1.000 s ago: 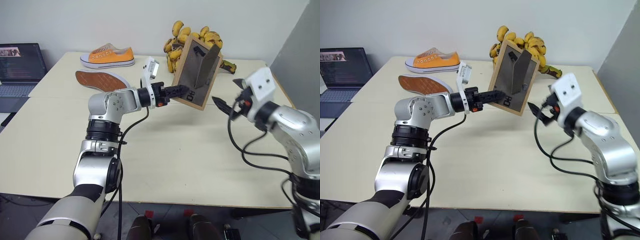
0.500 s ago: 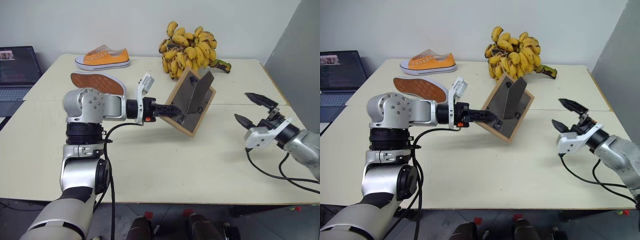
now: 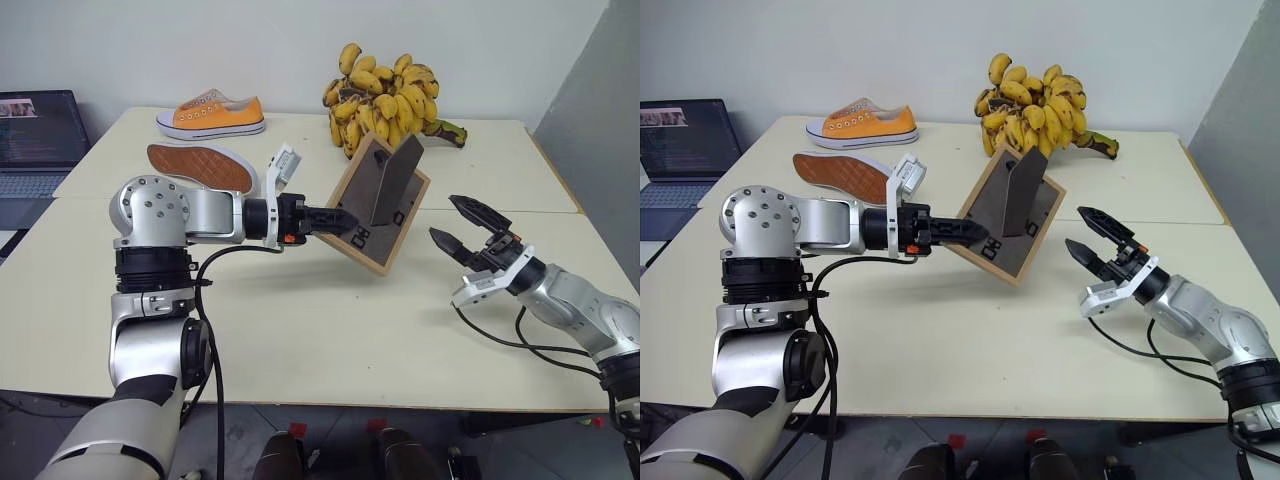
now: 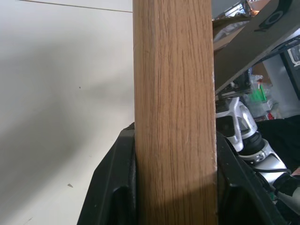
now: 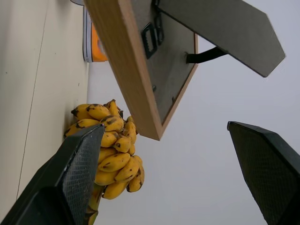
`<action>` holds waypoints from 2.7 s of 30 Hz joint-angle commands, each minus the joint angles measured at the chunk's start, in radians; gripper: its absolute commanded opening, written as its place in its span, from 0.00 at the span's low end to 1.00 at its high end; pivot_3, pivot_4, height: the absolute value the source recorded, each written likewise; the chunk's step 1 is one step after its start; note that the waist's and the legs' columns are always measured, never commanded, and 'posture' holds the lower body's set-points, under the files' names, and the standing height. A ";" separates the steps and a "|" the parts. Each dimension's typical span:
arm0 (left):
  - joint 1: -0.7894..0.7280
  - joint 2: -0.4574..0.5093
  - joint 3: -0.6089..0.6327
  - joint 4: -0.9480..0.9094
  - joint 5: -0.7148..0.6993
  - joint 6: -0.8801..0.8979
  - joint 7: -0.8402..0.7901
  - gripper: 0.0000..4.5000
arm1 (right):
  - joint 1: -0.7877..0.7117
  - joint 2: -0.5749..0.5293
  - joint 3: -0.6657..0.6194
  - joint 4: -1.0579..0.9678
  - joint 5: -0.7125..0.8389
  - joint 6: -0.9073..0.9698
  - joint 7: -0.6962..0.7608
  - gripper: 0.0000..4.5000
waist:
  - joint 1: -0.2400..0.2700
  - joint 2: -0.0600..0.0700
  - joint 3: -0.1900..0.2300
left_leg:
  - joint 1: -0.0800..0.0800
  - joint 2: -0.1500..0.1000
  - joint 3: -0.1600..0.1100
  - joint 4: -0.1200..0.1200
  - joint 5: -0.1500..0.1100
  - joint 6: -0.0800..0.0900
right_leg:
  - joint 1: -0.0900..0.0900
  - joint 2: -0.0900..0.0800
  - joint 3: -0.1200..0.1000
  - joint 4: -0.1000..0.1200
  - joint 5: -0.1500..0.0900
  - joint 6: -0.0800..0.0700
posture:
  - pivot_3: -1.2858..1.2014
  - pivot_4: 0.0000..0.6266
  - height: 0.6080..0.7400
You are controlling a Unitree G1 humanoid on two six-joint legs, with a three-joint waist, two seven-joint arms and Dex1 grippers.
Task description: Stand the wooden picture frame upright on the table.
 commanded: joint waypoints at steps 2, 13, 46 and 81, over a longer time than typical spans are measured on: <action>-0.040 0.013 -0.004 -0.017 -0.122 0.005 0.048 0.29 | -0.087 0.017 0.032 0.057 -0.033 -0.011 -0.058 0.99 | -0.001 0.000 0.000 | 0.000 0.000 0.000 0.000 0.000 0.000 | 0.000 0.000 0.000 0.000 0.000 0.000 | 0.52 0.24 1.00; -0.036 0.020 -0.007 -0.009 -0.215 0.005 0.134 0.29 | -0.273 0.038 0.132 0.219 -0.096 -0.059 -0.171 0.99 | -0.001 0.000 0.000 | 0.000 -0.001 0.000 0.001 0.000 0.000 | 0.000 0.000 0.000 0.001 0.000 0.000 | 0.52 0.24 1.00; -0.044 0.022 -0.003 0.005 -0.247 0.005 0.180 0.29 | -0.322 0.057 0.181 0.195 -0.095 -0.033 -0.281 0.31 | -0.002 0.000 0.000 | 0.001 -0.001 0.000 0.001 0.001 0.000 | 0.000 -0.001 0.000 0.004 0.000 0.000 | 0.52 0.24 1.00; 0.785 0.494 0.210 -0.737 0.203 -0.688 -0.433 0.66 | -0.275 0.385 0.184 0.234 0.957 0.157 0.790 0.31 | -0.031 -0.001 0.000 | 0.003 0.002 -0.002 -0.001 -0.001 0.004 | 0.003 -0.001 -0.002 0.003 0.000 -0.001 | 0.52 0.24 1.00</action>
